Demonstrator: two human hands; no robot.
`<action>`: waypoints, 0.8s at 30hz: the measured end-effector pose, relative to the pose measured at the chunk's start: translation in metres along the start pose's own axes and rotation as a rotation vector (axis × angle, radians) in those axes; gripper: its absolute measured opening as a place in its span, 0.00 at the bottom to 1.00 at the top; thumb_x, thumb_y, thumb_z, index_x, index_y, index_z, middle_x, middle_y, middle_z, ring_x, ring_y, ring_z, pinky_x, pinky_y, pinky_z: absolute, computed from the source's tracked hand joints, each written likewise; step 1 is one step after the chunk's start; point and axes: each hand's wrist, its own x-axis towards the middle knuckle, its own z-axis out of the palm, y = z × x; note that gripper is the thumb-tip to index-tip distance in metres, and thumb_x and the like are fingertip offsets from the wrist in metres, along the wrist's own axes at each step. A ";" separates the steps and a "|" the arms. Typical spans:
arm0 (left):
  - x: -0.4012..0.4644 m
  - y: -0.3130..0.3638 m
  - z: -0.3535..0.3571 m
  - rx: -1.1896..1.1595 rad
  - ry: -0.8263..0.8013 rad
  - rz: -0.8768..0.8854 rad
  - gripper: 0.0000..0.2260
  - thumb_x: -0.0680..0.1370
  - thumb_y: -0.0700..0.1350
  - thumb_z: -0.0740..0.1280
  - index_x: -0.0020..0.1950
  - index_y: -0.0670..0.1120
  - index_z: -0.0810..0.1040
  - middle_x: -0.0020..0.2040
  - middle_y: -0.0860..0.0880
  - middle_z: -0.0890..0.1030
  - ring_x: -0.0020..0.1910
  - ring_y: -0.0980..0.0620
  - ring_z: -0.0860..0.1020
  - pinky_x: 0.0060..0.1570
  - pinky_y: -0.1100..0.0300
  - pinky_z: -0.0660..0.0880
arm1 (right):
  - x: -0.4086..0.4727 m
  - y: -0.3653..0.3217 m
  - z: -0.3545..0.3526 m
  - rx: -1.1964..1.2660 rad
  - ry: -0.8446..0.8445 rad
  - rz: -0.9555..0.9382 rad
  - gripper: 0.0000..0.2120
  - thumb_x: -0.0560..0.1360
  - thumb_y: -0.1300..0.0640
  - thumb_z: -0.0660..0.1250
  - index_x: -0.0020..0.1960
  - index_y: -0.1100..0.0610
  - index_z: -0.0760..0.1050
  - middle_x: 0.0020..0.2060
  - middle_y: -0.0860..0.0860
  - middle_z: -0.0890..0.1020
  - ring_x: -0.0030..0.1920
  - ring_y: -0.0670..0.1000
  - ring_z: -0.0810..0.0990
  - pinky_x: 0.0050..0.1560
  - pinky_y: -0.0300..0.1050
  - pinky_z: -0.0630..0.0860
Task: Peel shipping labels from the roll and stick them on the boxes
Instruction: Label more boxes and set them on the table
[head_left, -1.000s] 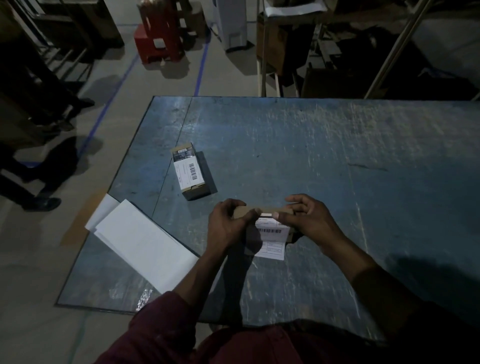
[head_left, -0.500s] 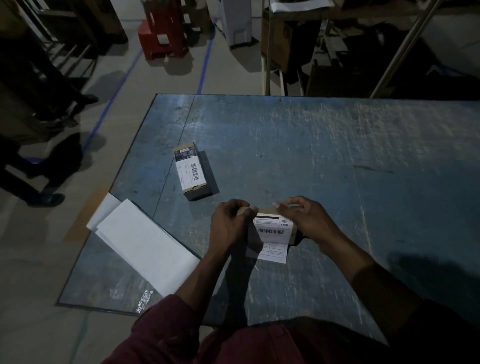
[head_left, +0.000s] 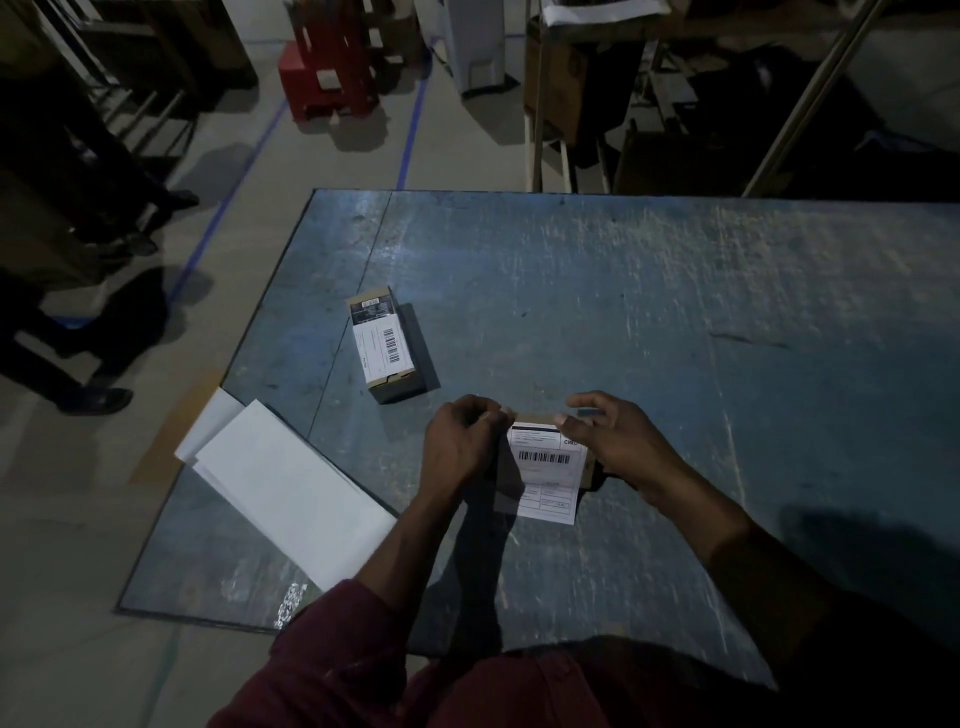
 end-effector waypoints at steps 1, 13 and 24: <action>0.001 0.000 0.000 0.002 0.000 -0.010 0.07 0.79 0.50 0.70 0.47 0.48 0.84 0.41 0.51 0.87 0.42 0.54 0.86 0.49 0.49 0.85 | 0.001 0.001 -0.001 0.012 -0.003 -0.001 0.27 0.70 0.30 0.71 0.64 0.41 0.77 0.63 0.47 0.82 0.60 0.53 0.82 0.61 0.61 0.80; 0.004 -0.002 0.001 0.000 0.008 -0.018 0.07 0.81 0.49 0.70 0.47 0.49 0.85 0.41 0.51 0.87 0.42 0.53 0.86 0.49 0.50 0.85 | 0.000 -0.002 -0.003 -0.004 -0.011 0.014 0.39 0.59 0.18 0.70 0.60 0.41 0.79 0.58 0.47 0.84 0.56 0.53 0.84 0.56 0.59 0.83; 0.026 -0.003 -0.009 0.205 -0.010 0.077 0.19 0.87 0.52 0.60 0.53 0.42 0.86 0.48 0.44 0.87 0.47 0.47 0.84 0.50 0.53 0.79 | -0.006 0.000 -0.011 0.018 -0.072 -0.136 0.18 0.71 0.28 0.69 0.54 0.37 0.81 0.51 0.41 0.86 0.56 0.49 0.84 0.58 0.64 0.82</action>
